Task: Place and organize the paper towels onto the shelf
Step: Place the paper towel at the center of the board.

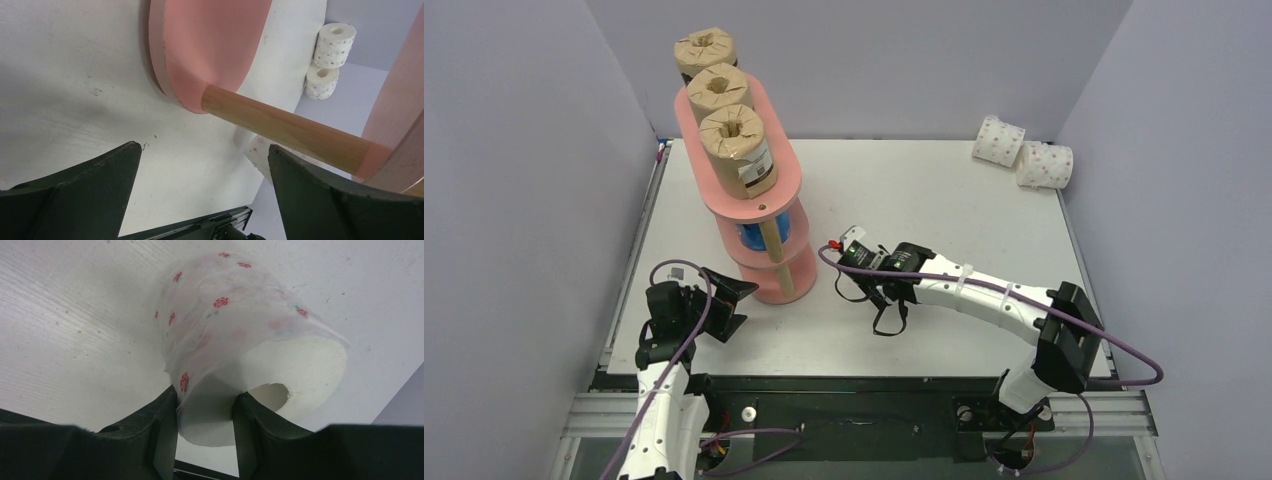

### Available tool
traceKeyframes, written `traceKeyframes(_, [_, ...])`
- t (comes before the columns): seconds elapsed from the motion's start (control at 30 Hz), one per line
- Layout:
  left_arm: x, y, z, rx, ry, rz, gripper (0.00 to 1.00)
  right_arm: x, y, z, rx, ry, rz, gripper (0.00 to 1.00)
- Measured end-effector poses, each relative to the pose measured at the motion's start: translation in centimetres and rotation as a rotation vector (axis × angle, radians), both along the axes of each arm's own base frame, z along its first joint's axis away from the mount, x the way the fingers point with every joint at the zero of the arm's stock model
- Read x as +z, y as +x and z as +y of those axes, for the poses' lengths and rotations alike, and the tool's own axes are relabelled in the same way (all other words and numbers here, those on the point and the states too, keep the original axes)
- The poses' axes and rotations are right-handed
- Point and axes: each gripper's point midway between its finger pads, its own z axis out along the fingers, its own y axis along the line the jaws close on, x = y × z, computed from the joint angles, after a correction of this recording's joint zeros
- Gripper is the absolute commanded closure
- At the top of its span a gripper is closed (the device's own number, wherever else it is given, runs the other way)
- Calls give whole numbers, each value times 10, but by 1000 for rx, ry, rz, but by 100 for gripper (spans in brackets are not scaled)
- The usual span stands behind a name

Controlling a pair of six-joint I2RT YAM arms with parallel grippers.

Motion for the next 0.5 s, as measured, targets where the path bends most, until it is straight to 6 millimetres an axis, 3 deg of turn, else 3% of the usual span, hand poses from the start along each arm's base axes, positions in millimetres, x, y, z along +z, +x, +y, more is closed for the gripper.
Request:
traceKeyframes(0.1, [0,0,0,1,1,-2,1,-6,-2,3,19,-14,20,78])
traceKeyframes(0.3, [0,0,1,6,1,-1,1,-7,-4,6,37,-1,33,53])
traceKeyframes(0.5, [-6,-1,2,8,-2,19,1,-7,-3,11,42,18,31,39])
